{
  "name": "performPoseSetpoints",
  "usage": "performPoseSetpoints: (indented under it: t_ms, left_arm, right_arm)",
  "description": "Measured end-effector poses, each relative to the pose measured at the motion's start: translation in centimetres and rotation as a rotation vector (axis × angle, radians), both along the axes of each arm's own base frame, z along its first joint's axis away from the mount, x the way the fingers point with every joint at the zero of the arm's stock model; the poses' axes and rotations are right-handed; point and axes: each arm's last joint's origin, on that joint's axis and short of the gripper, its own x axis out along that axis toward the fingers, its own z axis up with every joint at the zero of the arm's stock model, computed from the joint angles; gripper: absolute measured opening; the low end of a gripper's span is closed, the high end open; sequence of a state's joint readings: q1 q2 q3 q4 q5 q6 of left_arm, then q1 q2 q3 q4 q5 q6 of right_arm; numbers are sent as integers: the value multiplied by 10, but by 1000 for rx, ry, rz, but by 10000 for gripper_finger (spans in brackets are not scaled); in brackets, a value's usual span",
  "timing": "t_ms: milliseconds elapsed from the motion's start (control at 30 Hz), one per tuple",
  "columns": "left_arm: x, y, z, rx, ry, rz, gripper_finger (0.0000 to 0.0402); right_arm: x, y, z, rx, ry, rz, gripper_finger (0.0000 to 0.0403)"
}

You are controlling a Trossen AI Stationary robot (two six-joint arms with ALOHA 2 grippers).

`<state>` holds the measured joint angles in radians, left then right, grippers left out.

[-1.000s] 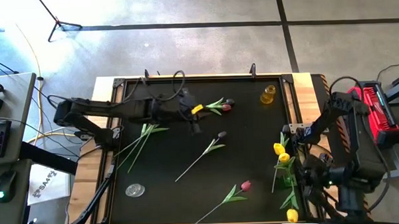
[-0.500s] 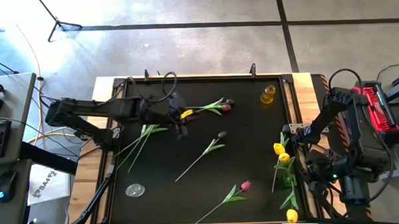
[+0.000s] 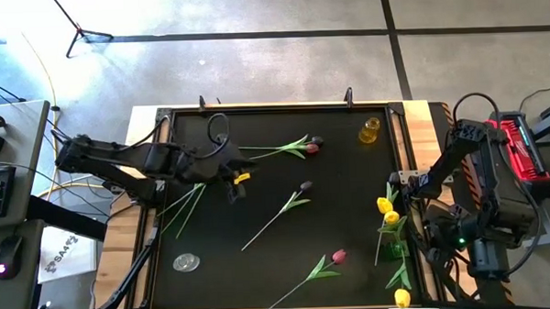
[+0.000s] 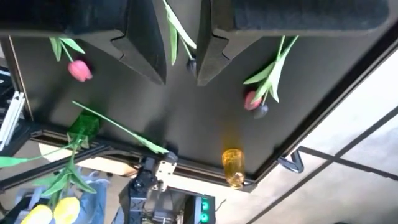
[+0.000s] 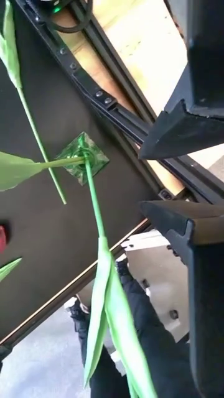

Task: Sort flowers into vase by color
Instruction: Put the top center black flower into the yellow vase

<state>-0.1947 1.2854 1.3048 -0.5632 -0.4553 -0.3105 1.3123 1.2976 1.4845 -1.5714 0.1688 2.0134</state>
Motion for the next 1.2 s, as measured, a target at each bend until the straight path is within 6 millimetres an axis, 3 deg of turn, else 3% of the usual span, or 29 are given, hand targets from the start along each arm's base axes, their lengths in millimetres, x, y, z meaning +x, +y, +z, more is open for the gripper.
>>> performPoseSetpoints:
  t_ms: [133, 367, 600, 1100, 1200]
  left_arm:
    - [-3, 3, 3, -11, -11, 15, 74]
    - [-13, 17, 6, -44, 2, 62, 74]
    - [9, 23, -14, -119, -14, 6, 74]
    - [73, 53, -98, -200, 120, 130, 74]
    - [78, 63, -110, -210, 159, 151, 79]
  right_arm:
    - [5, -4, 2, -24, -114, -27, 106]
    - [20, -22, 16, -166, -592, -88, 106]
    - [31, -48, 37, -314, -944, -183, 106]
    - [64, -100, 63, -571, -966, -245, 106]
    - [73, -105, 68, -601, -975, -271, 106]
